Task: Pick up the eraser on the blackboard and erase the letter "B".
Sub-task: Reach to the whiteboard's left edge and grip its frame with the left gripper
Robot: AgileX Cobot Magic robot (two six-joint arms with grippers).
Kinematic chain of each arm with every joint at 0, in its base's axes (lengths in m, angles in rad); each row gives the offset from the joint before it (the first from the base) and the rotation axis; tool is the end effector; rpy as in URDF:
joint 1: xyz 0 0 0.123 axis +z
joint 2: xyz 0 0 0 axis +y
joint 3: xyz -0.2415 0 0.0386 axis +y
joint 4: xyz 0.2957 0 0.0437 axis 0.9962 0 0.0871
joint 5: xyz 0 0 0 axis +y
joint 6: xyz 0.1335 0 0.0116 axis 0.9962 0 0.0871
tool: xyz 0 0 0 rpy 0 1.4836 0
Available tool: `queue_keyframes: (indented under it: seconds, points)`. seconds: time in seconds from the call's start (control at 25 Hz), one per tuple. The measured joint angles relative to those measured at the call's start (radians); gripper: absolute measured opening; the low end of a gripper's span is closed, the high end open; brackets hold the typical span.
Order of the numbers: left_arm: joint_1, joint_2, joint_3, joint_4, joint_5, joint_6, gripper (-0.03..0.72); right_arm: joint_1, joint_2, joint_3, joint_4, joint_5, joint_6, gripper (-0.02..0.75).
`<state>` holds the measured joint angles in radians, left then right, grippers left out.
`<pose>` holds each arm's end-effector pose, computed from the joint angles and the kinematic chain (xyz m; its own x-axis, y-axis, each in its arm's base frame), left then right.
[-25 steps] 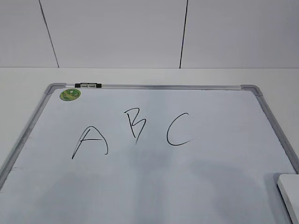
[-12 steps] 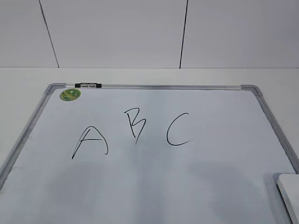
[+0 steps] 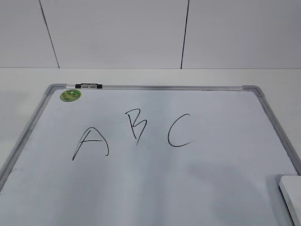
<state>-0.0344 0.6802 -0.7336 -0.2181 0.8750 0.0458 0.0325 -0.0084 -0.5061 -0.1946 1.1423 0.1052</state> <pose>0.2276 -0.0301 0.2769 -0.6730 -0.0707 -0.7362 0.0948 0.9790 -0.1807 0.1084 -0.0201 0.2760 -0.5052 0.0067 -0.8630 0.1313 0.9889 -0.0692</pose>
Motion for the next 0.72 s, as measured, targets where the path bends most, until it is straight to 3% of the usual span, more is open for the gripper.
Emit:
queue_keyframes:
  seconds: [0.4,0.72]
  points:
    - [0.000,0.546,-0.223,-0.004,-0.005,0.002,0.360,-0.002,0.000,0.000,0.002,0.000,0.000,0.594]
    - [0.000,0.850,-0.263,-0.002,-0.066,0.038,0.360,-0.002,0.000,0.000,0.002,0.000,0.000,0.594]
